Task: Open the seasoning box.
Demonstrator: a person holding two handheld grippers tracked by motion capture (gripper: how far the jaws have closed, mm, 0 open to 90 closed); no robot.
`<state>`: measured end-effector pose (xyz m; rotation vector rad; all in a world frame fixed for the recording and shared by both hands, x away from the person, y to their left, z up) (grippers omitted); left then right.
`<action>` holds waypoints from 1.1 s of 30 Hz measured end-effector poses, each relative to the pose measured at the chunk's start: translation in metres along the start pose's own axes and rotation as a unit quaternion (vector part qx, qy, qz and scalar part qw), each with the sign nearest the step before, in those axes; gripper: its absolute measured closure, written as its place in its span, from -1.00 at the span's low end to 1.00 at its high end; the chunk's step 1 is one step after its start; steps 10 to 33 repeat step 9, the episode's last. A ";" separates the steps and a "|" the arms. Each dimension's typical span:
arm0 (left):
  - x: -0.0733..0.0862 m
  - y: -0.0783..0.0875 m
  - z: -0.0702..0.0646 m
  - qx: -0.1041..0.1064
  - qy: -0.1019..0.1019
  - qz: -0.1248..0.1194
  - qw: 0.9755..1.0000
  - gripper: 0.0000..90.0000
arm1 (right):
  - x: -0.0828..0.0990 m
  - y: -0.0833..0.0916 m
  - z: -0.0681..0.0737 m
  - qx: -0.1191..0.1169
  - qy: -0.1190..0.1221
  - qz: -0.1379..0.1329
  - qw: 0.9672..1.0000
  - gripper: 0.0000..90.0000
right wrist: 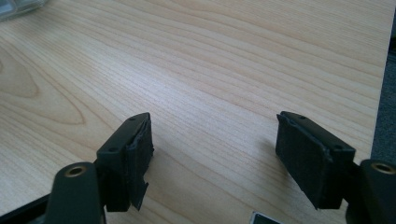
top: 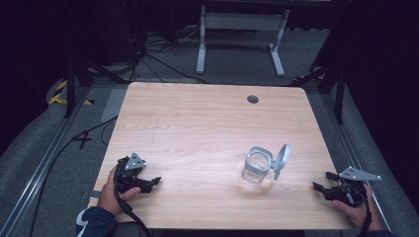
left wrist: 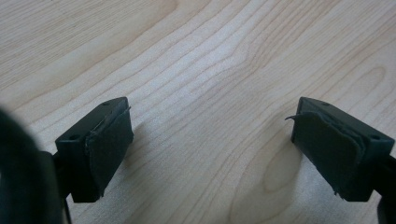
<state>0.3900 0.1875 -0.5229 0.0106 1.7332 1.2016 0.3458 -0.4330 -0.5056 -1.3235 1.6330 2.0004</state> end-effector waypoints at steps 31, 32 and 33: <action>0.000 -0.001 0.000 -0.001 0.001 -0.004 1.000 -0.73 | 0.000 0.000 0.000 -0.006 0.002 0.001 1.000 -0.40; 0.000 -0.001 0.000 -0.001 0.001 -0.004 1.000 -0.73 | 0.000 0.000 0.000 -0.006 0.002 0.001 1.000 -0.40; 0.000 -0.001 0.000 -0.001 0.001 -0.004 1.000 -0.73 | 0.000 0.000 0.000 -0.006 0.002 0.001 1.000 -0.40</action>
Point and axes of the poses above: each handheld gripper's, and its own axes: y roughly backward along the jaws, x roughly out of its underside, z roughly to its left, the point moved 6 cm from there along -y, roughly forward along the jaws
